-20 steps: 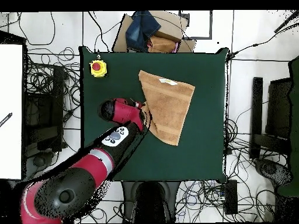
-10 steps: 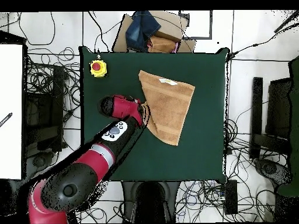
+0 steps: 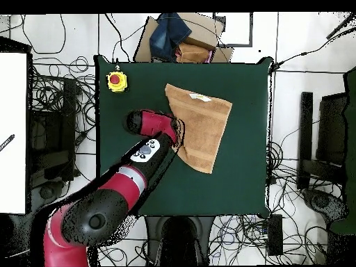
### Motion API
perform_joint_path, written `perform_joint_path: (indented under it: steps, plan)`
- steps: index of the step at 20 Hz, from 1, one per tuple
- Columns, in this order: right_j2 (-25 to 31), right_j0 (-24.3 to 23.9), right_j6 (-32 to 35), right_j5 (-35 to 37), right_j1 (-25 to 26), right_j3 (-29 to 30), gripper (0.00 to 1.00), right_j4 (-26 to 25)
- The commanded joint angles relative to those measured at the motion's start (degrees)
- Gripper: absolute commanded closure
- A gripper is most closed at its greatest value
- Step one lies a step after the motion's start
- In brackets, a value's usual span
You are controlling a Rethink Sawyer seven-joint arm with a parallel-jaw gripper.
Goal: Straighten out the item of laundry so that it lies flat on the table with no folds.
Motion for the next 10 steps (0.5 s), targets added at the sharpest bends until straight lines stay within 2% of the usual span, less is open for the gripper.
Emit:
perform_joint_path:
  steps: [1,5,10]
  plan:
    - [2.54,-3.24,6.07,7.53,1.0,-2.68,0.0,-5.2]
    - [2.95,-3.49,6.67,7.68,0.38,-2.29,0.0,-6.59]
    - [10.13,-2.69,7.57,-6.44,-7.7,14.18,0.0,-9.91]
